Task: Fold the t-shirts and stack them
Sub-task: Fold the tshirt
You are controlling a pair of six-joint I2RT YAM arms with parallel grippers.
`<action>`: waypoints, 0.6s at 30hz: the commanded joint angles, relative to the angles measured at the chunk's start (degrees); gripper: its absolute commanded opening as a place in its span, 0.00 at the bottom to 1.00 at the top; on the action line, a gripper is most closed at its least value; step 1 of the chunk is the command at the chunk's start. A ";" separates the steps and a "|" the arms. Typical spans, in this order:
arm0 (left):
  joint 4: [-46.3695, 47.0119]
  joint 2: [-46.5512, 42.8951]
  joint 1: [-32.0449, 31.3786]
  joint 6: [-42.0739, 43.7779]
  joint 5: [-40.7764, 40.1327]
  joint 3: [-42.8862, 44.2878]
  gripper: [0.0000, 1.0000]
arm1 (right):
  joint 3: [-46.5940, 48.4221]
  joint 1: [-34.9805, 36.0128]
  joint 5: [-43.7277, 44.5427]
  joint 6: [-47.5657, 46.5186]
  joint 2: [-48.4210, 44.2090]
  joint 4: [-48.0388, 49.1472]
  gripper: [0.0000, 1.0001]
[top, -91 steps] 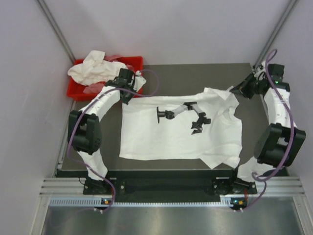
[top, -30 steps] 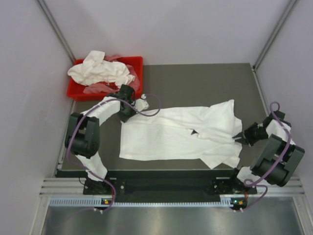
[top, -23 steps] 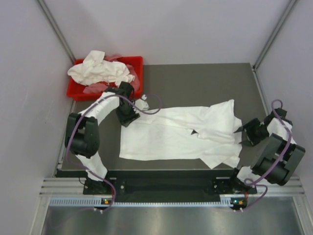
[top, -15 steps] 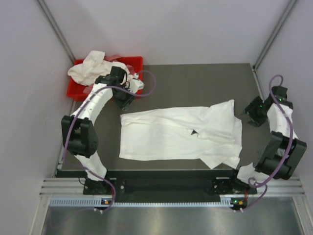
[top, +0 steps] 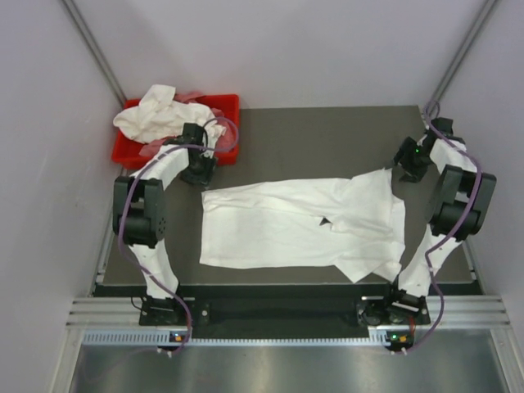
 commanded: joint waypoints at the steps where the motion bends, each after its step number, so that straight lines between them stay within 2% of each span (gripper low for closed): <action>1: 6.26 2.54 -0.38 -3.39 1.43 -0.80 0.56 | 3.56 2.61 -4.04 -0.10 3.45 2.62 0.62; 2: 6.79 2.89 -0.29 -3.65 1.43 -0.80 0.56 | 4.09 3.23 -3.87 -0.10 3.98 2.97 0.60; 3: 7.15 3.76 -0.29 -3.74 3.34 -0.63 0.56 | 4.70 4.02 -3.87 -0.02 4.94 3.06 0.48; 6: 5.84 4.39 -0.29 -3.92 9.15 -0.45 0.54 | 5.32 4.38 -4.31 1.04 6.53 3.15 0.24; 8: 3.90 4.48 -0.47 -3.04 11.70 -1.85 0.49 | 5.76 4.38 -3.08 1.74 6.89 2.71 0.16; 9: 3.38 4.56 -0.47 -2.52 12.06 -2.55 0.47 | 6.02 4.20 -2.56 2.00 7.06 2.71 0.08; 12: 0.92 5.26 -0.38 -0.49 11.89 -3.97 0.39 | 7.86 4.12 -2.20 2.44 8.02 3.15 0.00; 14: 0.04 5.09 -0.38 0.83 12.67 -4.23 0.37 | 9.36 4.20 -2.11 2.97 8.64 3.06 0.00; 16: 0.03 4.39 -0.38 1.35 13.38 -4.32 0.30 | 11.99 4.11 -0.89 3.32 10.13 3.15 0.00; 17: 0.12 4.48 -0.38 1.18 13.64 -3.80 0.24 | 12.96 4.11 -0.45 3.41 10.75 3.06 0.00; 18: -0.58 4.91 -0.38 1.18 13.91 -3.18 0.11 | 14.97 4.03 -0.18 3.67 12.06 3.06 0.00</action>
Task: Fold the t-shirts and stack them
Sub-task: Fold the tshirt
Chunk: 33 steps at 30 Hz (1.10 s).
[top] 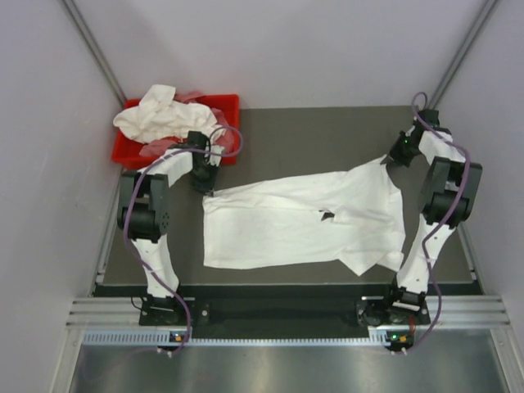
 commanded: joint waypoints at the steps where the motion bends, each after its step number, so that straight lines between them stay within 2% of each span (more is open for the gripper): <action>1: -3.86 0.67 -0.27 1.03 4.49 0.06 0.02 | 6.37 -0.08 2.16 1.36 2.87 1.62 0.00; 4: -3.52 0.50 -0.27 0.68 5.02 1.38 0.00 | 10.33 -0.08 2.42 1.53 4.98 1.44 0.00; 8: 0.79 -1.52 -0.27 -0.64 0.65 2.87 0.00 | 16.47 -0.08 2.43 1.62 8.14 0.92 0.00; 10: 2.63 -1.70 -0.27 -0.82 -1.39 3.84 0.00 | 18.50 -0.08 2.25 1.62 9.90 0.39 0.18; 11: 2.46 -1.61 -0.27 -0.47 -2.18 4.97 0.00 | 20.43 -0.08 2.42 1.54 10.26 -0.31 0.30; 12: 1.51 -1.35 -0.27 0.66 -1.84 5.85 0.00 | 21.58 -0.08 3.73 0.49 10.52 -1.36 0.49; 13: -1.29 -1.17 -0.27 1.63 -0.27 7.43 0.00 | 22.37 0.09 4.88 -0.30 10.00 -3.63 0.54; 14: -2.71 -1.34 -0.27 2.43 1.49 7.79 0.06 | 22.64 0.70 6.45 -1.18 7.47 -4.26 0.64; 16: -3.42 -2.74 -0.27 4.01 1.94 6.23 0.23 | 20.37 1.58 10.94 -3.90 3.34 -4.01 0.72; 17: -3.34 -4.58 -0.27 4.45 1.95 5.34 0.33 | 16.62 2.98 12.17 -4.70 -1.64 -3.57 0.76; 20: -4.91 -7.48 -0.27 5.07 1.42 4.02 0.46 | 7.05 8.06 16.57 -8.12 -11.23 -2.07 0.80; 22: -5.88 -8.55 -0.27 5.07 1.42 3.58 0.49 | 2.10 11.68 16.23 -11.20 -15.04 -1.55 0.79; 23: -6.23 -9.42 -0.27 5.24 1.68 3.32 0.49 | -2.88 16.48 15.18 -12.34 -16.71 -1.11 0.77; 25: -6.50 -9.95 -0.36 6.21 3.43 1.74 0.46 | -9.31 20.73 9.30 -16.56 -20.32 0.56 0.71; 26: -6.50 -10.04 -0.36 6.56 3.70 1.21 0.45 | -10.74 25.19 7.63 -17.87 -20.85 0.82 0.67; 29: -4.75 -7.94 -0.36 6.21 1.43 -0.38 0.39 | -13.21 32.84 4.01 -21.92 -19.64 1.44 0.50; 31: -4.22 -6.27 -0.45 6.13 0.11 -0.12 0.37 | -12.69 35.76 2.78 -24.74 -17.61 0.66 0.49; 33: -4.22 -4.16 -0.36 5.34 -0.25 0.24 0.37 | -11.02 38.58 2.52 -25.62 -14.89 0.30 0.55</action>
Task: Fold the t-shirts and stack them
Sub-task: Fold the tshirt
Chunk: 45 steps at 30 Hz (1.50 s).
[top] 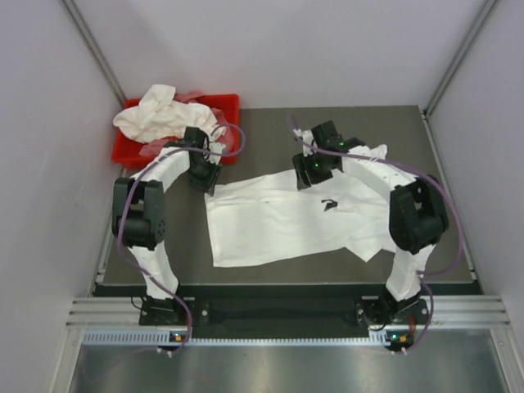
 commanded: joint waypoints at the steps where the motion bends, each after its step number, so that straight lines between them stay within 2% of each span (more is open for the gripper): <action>1: 0.55 2.57 -0.01 -0.26 -0.21 -0.11 0.38 | 1.02 2.06 -2.42 -5.16 3.44 0.14 0.57; 2: 0.64 2.49 -0.01 -0.87 1.71 -0.37 0.39 | 0.68 3.11 -2.78 -5.16 4.14 0.85 0.62; 5: 0.81 2.31 -0.27 -2.02 4.97 -2.04 0.40 | 0.23 4.17 -4.01 -4.99 6.41 2.96 0.65; 8: 1.95 1.44 -1.15 -2.55 5.42 -4.50 0.40 | 0.76 5.23 -2.96 -5.08 9.05 2.70 0.66; 10: 2.48 0.56 -1.33 -2.90 5.42 -5.82 0.36 | 0.94 5.59 -3.22 -5.08 9.94 2.70 0.63; 11: 2.66 0.21 -1.33 -2.99 5.25 -6.00 0.23 | 0.85 5.67 -3.48 -4.99 10.29 2.96 0.51; 13: 2.66 -0.93 -1.24 -2.99 4.81 -6.00 0.10 | 0.41 5.76 -3.40 -4.90 10.30 3.31 0.33; 14: 2.57 -1.29 -1.24 -2.55 4.63 -5.83 0.05 | 0.24 5.85 -3.13 -4.90 9.95 3.31 0.18; 15: 2.13 -1.73 -1.33 -2.29 4.46 -5.74 0.00 | -0.20 5.85 -2.43 -4.81 9.60 3.14 0.11; 17: 1.78 -2.52 -1.24 -1.24 3.67 -5.39 0.00 | -2.04 5.94 -1.64 -4.90 7.85 3.14 0.00; 23: -1.12 -4.10 -1.24 2.63 3.92 -5.56 0.00 | -7.32 5.94 0.47 -4.73 4.94 2.26 0.00; 27: -2.96 -5.68 -1.24 5.27 6.38 -6.61 0.00 | -8.20 5.94 -1.62 -3.94 3.44 2.96 0.00; 30: -3.06 -7.18 -1.33 7.03 7.53 -7.93 0.00 | -5.93 5.94 -4.17 -2.18 2.74 4.01 0.09; 33: -2.88 -8.93 -1.33 8.87 8.41 -9.33 0.00 | -1.71 5.94 -5.76 0.98 4.05 4.80 0.13; 38: -0.25 -9.99 -1.33 11.95 3.76 -12.67 0.01 | 3.74 5.32 -5.86 7.30 9.13 7.35 0.23; 43: 1.60 -7.71 -1.33 11.60 3.31 -12.24 0.08 | 10.06 5.41 -3.31 10.30 15.30 6.75 0.22; 45: 1.69 -7.53 -1.33 11.43 3.40 -11.89 0.14 | 12.35 5.41 -3.22 9.78 17.94 5.07 0.16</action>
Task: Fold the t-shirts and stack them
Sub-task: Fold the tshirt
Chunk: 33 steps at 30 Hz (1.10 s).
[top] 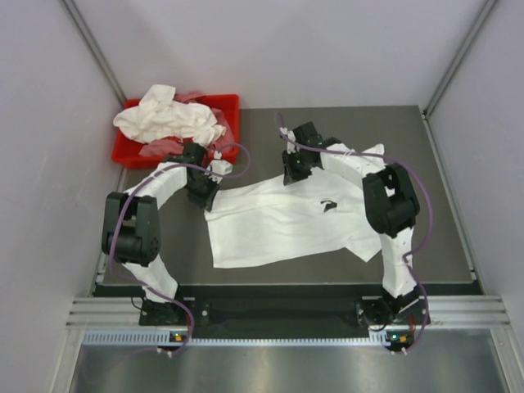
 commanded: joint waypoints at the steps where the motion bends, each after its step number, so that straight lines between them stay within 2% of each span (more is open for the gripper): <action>1: 1.32 0.51 0.00 1.31 -0.51 0.81 0.18 | 3.93 0.47 0.80 1.69 4.19 -1.59 0.12; 3: 1.06 -0.10 0.09 1.66 -0.16 1.16 0.26 | 3.49 0.73 -1.12 0.64 5.07 -2.65 0.04; 4: 0.53 -0.28 0.09 2.01 0.01 1.16 0.33 | 3.23 0.91 -1.91 0.37 5.34 -3.17 0.00; 7: -0.09 -1.24 0.62 2.01 0.54 2.04 0.43 | -0.72 1.52 -5.61 -1.47 2.98 -3.97 0.00; 12: -1.05 -0.99 3.61 -0.62 5.38 5.73 0.52 | -8.54 1.61 -6.93 -4.02 -0.90 -3.00 0.00; 15: -0.27 0.16 3.61 -3.96 5.20 7.22 0.51 | -12.14 1.79 -7.55 -4.29 -2.74 -2.92 0.00; 18: 0.26 0.51 3.35 -8.35 5.29 8.80 0.43 | -16.09 2.14 -4.75 -4.20 -6.95 -0.81 0.00; 21: 1.05 1.12 1.86 -10.29 4.77 9.51 0.42 | -18.65 2.32 -2.37 -3.68 -9.95 1.29 0.00; 24: 1.23 3.84 0.01 -10.30 2.83 9.69 0.39 | -18.14 2.32 -1.66 -2.97 -10.39 2.10 0.00; 30: 1.76 5.35 -3.42 -8.89 5.46 10.13 0.32 | -15.50 2.32 -1.13 -2.62 -9.51 1.21 0.00; 33: 2.55 6.05 -6.14 -8.45 1.08 9.34 0.31 | -15.23 2.23 -0.60 -2.53 -9.34 1.04 0.00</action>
